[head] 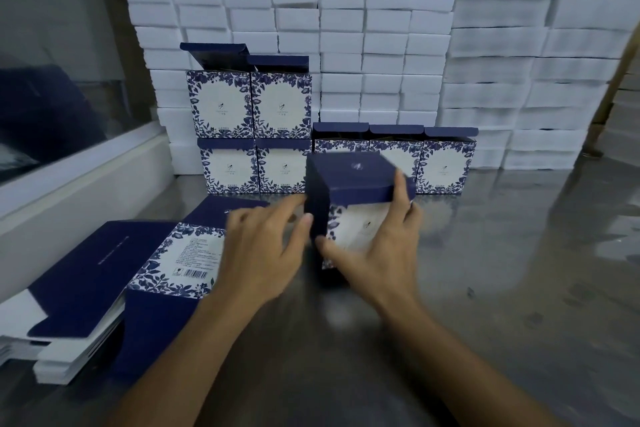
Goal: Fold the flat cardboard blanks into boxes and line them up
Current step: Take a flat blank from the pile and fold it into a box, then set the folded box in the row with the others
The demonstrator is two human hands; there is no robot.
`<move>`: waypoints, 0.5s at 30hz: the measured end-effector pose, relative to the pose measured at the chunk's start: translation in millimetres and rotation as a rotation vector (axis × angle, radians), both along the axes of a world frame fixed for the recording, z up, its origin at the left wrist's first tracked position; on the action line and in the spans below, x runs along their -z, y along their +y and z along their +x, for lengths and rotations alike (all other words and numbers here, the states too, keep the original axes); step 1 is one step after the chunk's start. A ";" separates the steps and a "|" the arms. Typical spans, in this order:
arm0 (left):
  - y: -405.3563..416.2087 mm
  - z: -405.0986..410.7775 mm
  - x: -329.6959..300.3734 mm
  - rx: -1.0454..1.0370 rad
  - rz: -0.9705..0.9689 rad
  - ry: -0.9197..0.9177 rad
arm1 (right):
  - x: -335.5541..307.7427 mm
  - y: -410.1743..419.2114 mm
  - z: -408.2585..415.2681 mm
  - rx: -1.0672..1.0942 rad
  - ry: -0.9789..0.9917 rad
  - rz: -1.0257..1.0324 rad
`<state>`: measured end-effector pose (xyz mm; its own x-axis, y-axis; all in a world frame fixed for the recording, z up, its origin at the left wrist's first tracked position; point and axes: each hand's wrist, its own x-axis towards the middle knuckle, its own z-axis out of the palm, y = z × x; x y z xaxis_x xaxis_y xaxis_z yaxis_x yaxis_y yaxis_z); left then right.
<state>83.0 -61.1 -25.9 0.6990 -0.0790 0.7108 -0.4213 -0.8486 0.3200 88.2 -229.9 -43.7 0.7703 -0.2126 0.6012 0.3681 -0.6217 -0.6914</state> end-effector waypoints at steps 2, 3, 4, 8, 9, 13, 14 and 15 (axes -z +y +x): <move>16.9 6.4 -0.3 -0.275 0.146 0.081 | -14.7 -5.0 8.1 0.016 -0.089 0.036; 26.0 9.1 1.2 -0.380 0.181 0.183 | -23.5 -5.9 13.6 0.032 -0.118 0.050; 35.2 12.2 3.9 -0.459 0.200 0.309 | -33.4 -6.5 20.2 0.048 -0.136 0.062; 60.7 21.1 20.4 -0.541 0.184 0.640 | -76.1 -7.1 52.9 0.088 -0.178 0.076; 61.5 22.6 24.0 -0.535 0.171 0.657 | -86.1 -6.8 63.0 0.106 -0.185 0.090; 58.6 26.1 30.6 -0.564 0.162 0.634 | -113.0 -0.6 105.5 0.183 -0.157 0.114; 58.9 27.2 31.2 -0.568 0.148 0.628 | -116.8 1.8 115.6 0.195 -0.139 0.097; 59.0 28.2 32.1 -0.571 0.138 0.621 | -119.4 4.5 125.1 0.202 -0.125 0.082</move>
<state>111.2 -2.1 -58.1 0.9178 0.3458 0.1954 0.3001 -0.9260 0.2292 213.3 -225.4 75.7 0.6281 -0.4064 0.6636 0.3281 -0.6349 -0.6994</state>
